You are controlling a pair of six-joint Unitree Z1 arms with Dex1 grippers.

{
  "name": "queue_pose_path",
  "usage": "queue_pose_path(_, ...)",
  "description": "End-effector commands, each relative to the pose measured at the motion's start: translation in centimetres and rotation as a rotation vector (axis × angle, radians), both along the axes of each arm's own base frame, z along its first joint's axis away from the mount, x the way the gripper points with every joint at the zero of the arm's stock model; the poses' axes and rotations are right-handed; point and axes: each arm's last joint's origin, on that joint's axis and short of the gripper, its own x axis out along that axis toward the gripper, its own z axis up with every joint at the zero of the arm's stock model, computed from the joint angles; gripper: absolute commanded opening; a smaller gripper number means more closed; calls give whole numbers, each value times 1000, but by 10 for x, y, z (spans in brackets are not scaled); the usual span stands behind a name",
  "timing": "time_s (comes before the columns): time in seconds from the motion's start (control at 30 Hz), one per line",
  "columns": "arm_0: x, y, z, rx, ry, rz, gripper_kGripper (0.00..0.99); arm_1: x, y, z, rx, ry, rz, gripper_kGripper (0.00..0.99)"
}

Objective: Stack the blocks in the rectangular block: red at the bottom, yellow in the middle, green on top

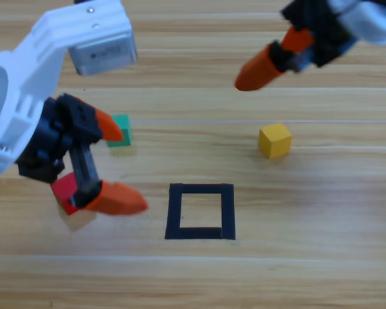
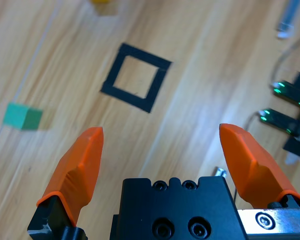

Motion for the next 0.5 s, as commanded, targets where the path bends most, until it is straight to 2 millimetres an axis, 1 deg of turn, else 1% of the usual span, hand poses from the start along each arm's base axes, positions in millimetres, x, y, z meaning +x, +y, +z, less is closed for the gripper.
queue_pose_path(0.03,7,0,-9,1,0,307,990,48,44,-69,-83,191,-64,966)
queue_pose_path(0.13,6,14,-8,-73,8,591,990,66,49,-79,-131,142,-208,968)
queue_pose_path(0.27,3,36,-15,-160,83,875,990,83,58,-99,-192,105,-336,969)
queue_pose_path(0.37,2,46,-19,-216,134,1004,990,93,60,-108,-247,32,-459,971)
queue_pose_path(0.5,9,47,-24,-251,177,1135,990,102,65,-123,-283,7,-514,969)
